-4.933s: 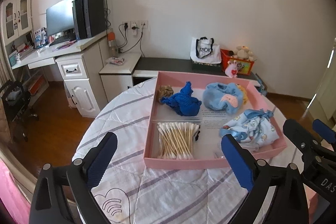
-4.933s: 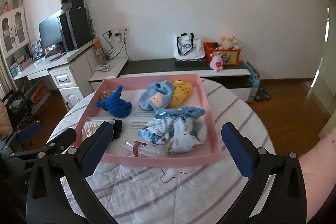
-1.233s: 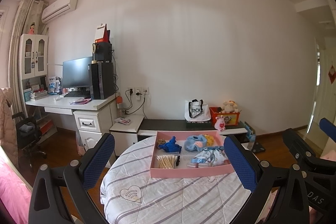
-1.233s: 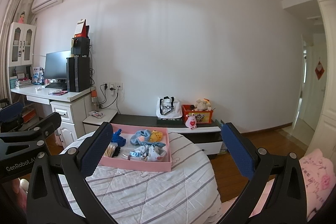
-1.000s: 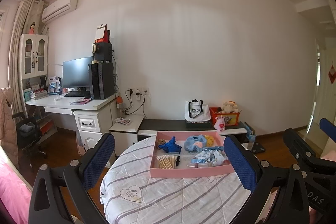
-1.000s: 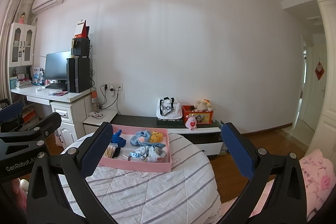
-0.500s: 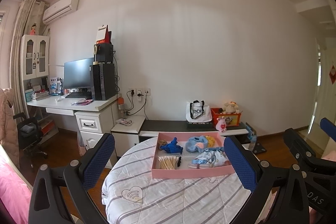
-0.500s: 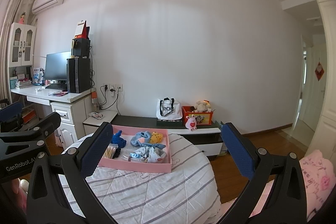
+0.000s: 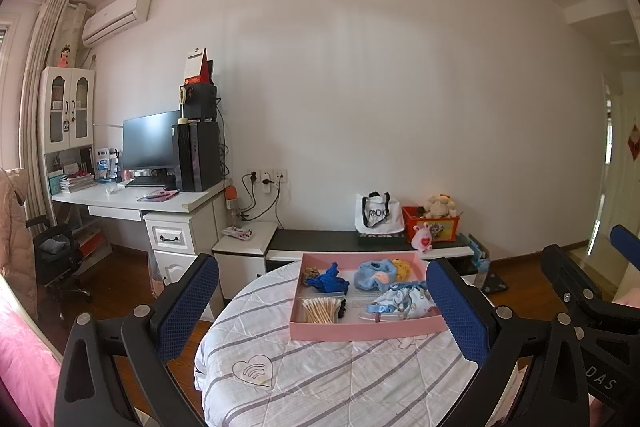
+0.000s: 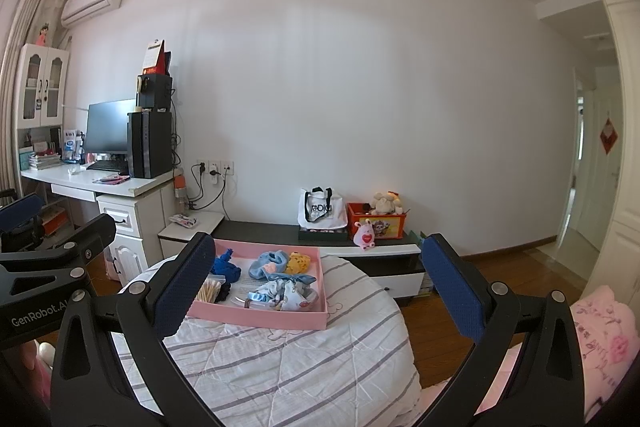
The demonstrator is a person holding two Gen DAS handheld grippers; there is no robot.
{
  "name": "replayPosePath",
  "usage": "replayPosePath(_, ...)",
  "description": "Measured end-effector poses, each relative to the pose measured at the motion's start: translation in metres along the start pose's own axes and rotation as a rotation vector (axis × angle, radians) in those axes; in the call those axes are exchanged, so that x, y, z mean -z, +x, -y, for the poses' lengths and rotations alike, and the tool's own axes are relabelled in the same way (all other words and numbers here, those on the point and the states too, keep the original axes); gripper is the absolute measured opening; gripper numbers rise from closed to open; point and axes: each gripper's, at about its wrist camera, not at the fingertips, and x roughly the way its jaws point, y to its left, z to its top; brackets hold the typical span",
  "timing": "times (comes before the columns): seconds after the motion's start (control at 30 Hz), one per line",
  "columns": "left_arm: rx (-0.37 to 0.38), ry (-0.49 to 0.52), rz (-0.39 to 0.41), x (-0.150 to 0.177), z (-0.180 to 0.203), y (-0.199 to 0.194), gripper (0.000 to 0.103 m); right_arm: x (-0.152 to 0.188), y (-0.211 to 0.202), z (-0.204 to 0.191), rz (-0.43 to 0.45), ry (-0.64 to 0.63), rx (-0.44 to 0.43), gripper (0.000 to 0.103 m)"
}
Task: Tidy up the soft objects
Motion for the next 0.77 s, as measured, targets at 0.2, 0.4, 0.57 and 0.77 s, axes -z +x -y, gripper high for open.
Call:
replayPosePath(0.2, -0.004, 0.0, -0.003, -0.0003, 0.0004, 0.0001, 0.103, -0.0008, -0.0001, -0.0009, -0.002, -0.001, -0.001, 0.103)
replayPosePath(0.4, -0.004, 0.0, -0.003, -0.0005, 0.0008, 0.0007, 0.103, -0.0007, 0.0, -0.001, -0.002, -0.001, -0.001, 0.103)
replayPosePath(0.57, -0.005, 0.0, -0.003, -0.0005, 0.0008, 0.0009, 0.103, -0.0004, -0.0004, -0.0012, -0.002, -0.001, -0.001, 0.103)
replayPosePath(0.77, -0.005, -0.003, -0.004, 0.0, 0.0008, 0.0009, 0.103, -0.0002, -0.0005, -0.0012, -0.002, -0.002, -0.001, 0.103)
